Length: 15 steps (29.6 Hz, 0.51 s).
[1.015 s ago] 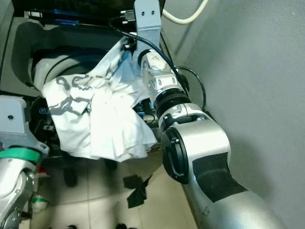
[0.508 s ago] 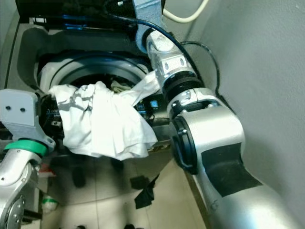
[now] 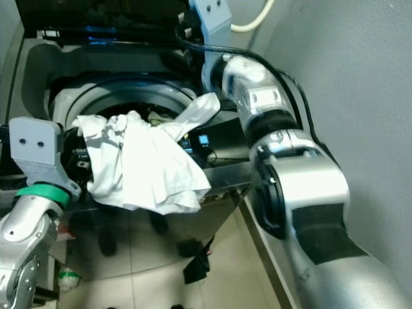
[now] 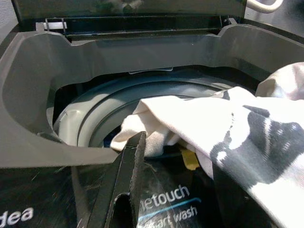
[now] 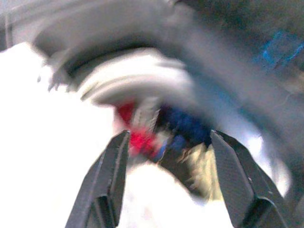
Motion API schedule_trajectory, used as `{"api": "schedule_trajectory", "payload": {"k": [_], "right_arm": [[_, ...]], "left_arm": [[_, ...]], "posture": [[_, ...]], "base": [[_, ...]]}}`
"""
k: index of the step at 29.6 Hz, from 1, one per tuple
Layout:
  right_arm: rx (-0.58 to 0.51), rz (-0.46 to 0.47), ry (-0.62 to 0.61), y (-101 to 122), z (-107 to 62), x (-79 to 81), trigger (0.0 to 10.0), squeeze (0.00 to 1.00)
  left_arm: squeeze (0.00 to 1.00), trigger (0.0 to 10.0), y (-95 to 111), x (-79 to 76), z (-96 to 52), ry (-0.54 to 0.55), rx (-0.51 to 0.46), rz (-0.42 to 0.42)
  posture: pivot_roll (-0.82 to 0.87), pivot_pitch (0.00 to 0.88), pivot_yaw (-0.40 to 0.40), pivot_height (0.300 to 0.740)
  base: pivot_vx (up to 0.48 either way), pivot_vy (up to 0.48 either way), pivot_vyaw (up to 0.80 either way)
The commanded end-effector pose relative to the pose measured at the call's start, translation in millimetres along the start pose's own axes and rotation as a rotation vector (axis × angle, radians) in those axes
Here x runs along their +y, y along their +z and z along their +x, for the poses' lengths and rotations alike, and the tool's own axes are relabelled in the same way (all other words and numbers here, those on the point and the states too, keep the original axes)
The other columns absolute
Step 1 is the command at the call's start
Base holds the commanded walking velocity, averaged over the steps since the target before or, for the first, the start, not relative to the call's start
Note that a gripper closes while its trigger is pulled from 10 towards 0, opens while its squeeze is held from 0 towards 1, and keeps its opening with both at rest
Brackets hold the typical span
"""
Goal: Clothes washing
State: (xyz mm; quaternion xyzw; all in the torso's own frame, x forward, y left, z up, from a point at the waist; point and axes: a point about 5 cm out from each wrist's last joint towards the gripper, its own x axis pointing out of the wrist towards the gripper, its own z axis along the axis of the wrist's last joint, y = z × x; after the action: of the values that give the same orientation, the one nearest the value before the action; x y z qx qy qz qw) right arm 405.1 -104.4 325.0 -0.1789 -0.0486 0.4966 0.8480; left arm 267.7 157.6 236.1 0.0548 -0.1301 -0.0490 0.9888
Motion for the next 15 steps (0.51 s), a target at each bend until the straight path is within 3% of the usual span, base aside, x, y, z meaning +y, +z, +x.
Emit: {"api": "schedule_trajectory", "payload": {"k": [1, 5, 6, 8, 10, 12, 15], "right_arm": [[0.076, -0.089, 0.101, -14, -7.3, 5.0, 10.0, 0.00], [0.101, -0.110, 0.123, -35, -11.9, 11.0, 10.0, 0.00], [0.065, -0.079, 0.119, -38, -14.0, 11.9, 10.0, 1.00], [0.001, -0.009, 0.134, -38, -16.8, 12.6, 10.0, 1.00], [0.001, -0.009, 0.134, -38, -16.8, 12.6, 10.0, 1.00], [-0.001, 0.081, 0.255, -44, -19.6, 20.1, 10.0, 1.00], [0.036, 0.122, 0.391, -55, -20.0, 32.1, 10.0, 1.00]], "left_arm": [[0.00, 10.0, -21, 3.9, -7.1, 0.021, 0.119, -0.009], [0.00, 10.0, -21, 9.1, -18.3, 0.042, 0.148, -0.010], [0.00, 10.0, -17, 11.3, -26.4, 0.034, 0.141, -0.005], [0.00, 10.0, -9, 15.4, -37.6, 0.033, 0.115, 0.018], [0.00, 10.0, -9, 15.4, -37.6, 0.033, 0.115, 0.018], [0.00, 10.0, -7, 25.0, -45.4, 0.076, 0.121, 0.038], [0.00, 10.0, -8, 32.3, -47.9, 0.109, 0.132, 0.054]], "posture": [[0.12, 0.110, -0.118, 0.740], [0.13, 0.110, -0.120, 0.740], [0.13, 0.114, -0.124, 0.740], [0.13, 0.115, -0.124, 0.740], [0.13, 0.115, -0.124, 0.740], [0.14, 0.117, -0.130, 0.740], [0.14, 0.117, -0.130, 0.740]], "base": [[0.000, 0.000, 0.00], [0.000, 0.000, 0.00], [0.000, 0.000, 0.00], [0.000, 0.000, 0.00], [0.000, 0.000, 0.00], [0.000, 0.000, 0.00], [0.000, 0.000, 0.00]]}}
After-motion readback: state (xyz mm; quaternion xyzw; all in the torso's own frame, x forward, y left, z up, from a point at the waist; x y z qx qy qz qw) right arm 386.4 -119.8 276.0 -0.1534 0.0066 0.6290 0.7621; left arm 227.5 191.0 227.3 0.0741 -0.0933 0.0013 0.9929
